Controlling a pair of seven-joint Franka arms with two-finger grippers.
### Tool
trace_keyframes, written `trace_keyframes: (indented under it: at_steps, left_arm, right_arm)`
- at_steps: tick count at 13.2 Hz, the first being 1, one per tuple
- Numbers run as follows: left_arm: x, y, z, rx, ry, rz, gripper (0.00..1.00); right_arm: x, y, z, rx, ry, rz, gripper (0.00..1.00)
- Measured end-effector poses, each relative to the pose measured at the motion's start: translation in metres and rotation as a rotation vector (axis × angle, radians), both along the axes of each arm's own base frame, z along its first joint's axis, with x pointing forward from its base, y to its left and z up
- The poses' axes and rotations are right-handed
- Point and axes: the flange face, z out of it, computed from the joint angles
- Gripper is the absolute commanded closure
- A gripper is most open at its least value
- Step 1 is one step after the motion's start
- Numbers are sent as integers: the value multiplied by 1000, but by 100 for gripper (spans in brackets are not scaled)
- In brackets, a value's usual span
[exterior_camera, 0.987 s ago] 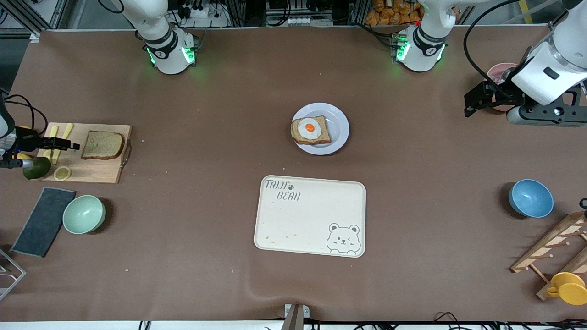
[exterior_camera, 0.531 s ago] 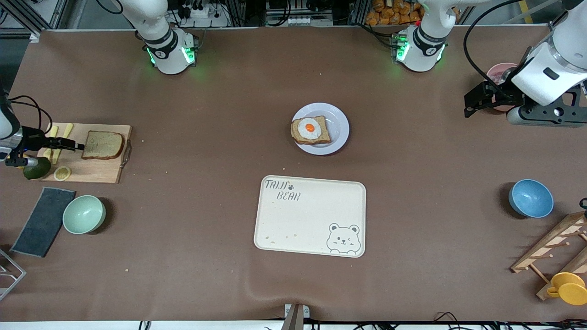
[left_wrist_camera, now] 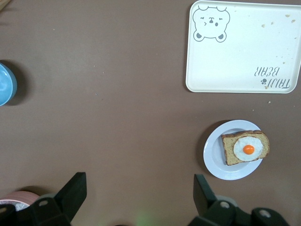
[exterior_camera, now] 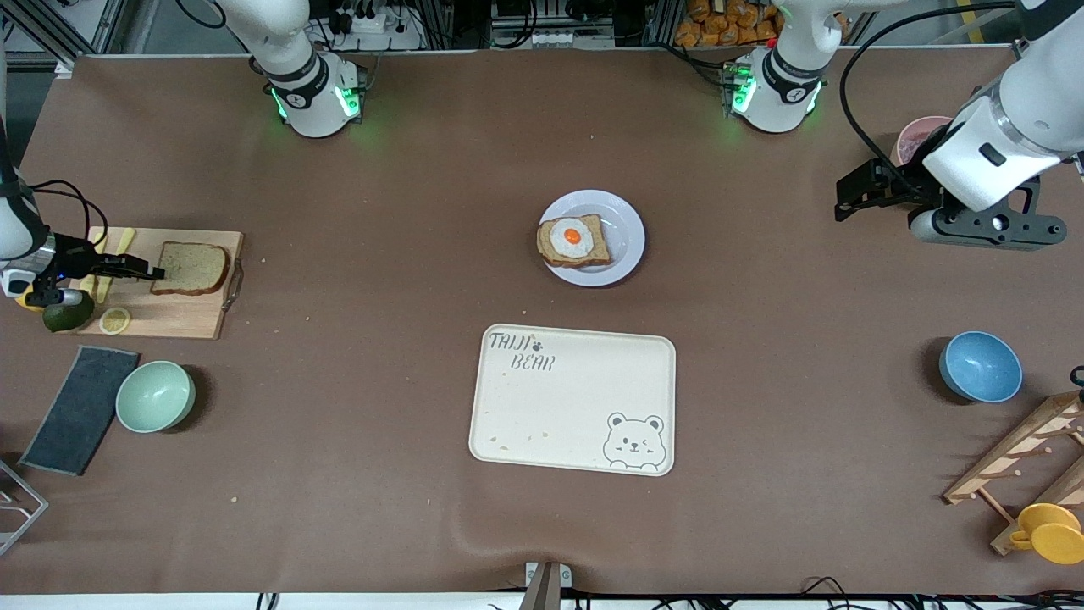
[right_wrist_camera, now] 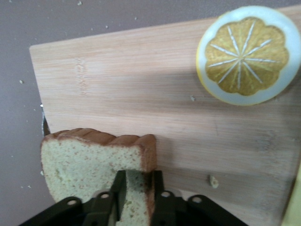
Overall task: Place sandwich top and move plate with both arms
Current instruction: 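Lift the bread slice with the right gripper toward the egg plate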
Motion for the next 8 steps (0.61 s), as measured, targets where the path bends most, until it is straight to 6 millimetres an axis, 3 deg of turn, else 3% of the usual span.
trace_keyframes:
  at_steps: [2, 8]
  left_arm:
    - [0, -4, -2, -2, 4, -6, 0]
    - [0, -4, -2, -2, 4, -7, 0]
  right_arm:
    - [0, 0, -2, 4, -3, 4, 100]
    - [1, 2, -1, 13, -4, 16, 100]
